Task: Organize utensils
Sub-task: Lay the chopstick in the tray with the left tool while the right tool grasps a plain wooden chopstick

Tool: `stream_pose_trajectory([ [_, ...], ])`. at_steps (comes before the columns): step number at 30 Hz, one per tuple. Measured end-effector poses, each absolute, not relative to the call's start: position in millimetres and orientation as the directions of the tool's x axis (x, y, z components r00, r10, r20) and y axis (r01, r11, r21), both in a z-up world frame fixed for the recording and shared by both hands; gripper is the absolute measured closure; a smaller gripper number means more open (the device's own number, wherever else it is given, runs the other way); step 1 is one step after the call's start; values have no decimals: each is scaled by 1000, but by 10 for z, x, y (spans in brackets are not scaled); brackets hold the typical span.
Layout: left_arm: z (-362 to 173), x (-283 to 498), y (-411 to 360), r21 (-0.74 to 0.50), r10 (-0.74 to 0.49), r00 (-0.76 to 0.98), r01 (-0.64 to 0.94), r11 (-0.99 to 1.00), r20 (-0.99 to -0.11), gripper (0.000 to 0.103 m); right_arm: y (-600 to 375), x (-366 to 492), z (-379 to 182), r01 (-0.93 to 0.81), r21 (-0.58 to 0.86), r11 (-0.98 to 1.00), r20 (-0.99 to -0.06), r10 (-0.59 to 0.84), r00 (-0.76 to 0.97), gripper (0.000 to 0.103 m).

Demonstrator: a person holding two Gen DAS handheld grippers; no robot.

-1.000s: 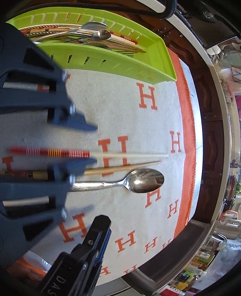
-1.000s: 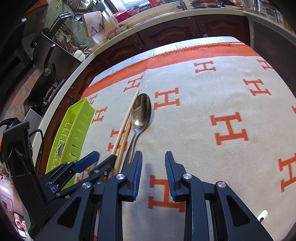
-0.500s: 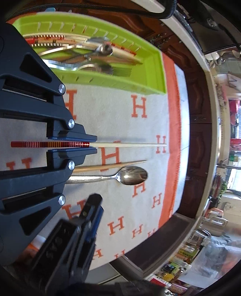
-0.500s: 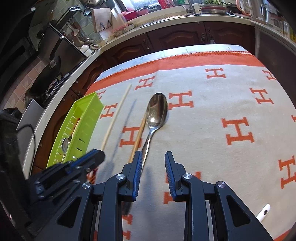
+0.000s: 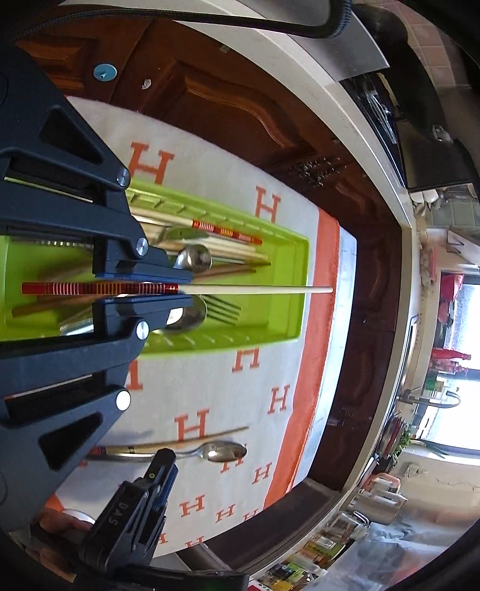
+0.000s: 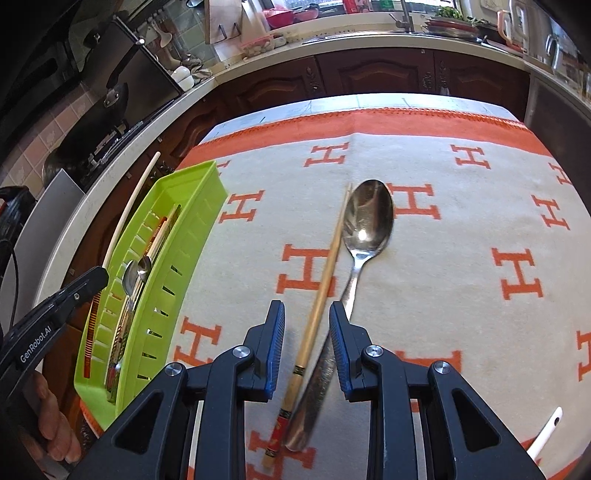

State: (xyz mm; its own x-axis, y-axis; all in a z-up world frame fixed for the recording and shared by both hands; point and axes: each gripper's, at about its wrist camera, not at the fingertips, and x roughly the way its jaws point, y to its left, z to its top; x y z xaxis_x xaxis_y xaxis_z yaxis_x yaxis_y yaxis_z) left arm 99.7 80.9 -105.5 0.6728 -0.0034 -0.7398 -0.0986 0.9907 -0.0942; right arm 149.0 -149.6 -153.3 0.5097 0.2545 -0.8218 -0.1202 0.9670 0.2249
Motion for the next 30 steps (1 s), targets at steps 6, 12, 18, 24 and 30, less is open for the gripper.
stream_pose_trajectory([
  [6,-1274,1080,925,-118,-38,642,-82,990,-766,99,-1283,1614,-1604,-124,159,979,-843,200,499,78],
  [12,-1398,1105,997,-156,-69,625,-86,984,-777,100,-1178,1684,-1713,-106,83,991,-869,124,479,78],
  [18,-1444,1105,1044,-203,-106,614,-90,975,-782,99,-1099,1690,-1764,-111,16,994,-864,70,498,79],
  [24,-1441,1069,1002,-209,-119,608,-79,975,-785,99,-1150,1685,-1767,-70,20,997,-859,53,509,94],
  [30,-1422,1020,980,-211,-126,604,-71,975,-787,99,-1265,1682,-1751,-35,113,993,-860,115,497,97],
])
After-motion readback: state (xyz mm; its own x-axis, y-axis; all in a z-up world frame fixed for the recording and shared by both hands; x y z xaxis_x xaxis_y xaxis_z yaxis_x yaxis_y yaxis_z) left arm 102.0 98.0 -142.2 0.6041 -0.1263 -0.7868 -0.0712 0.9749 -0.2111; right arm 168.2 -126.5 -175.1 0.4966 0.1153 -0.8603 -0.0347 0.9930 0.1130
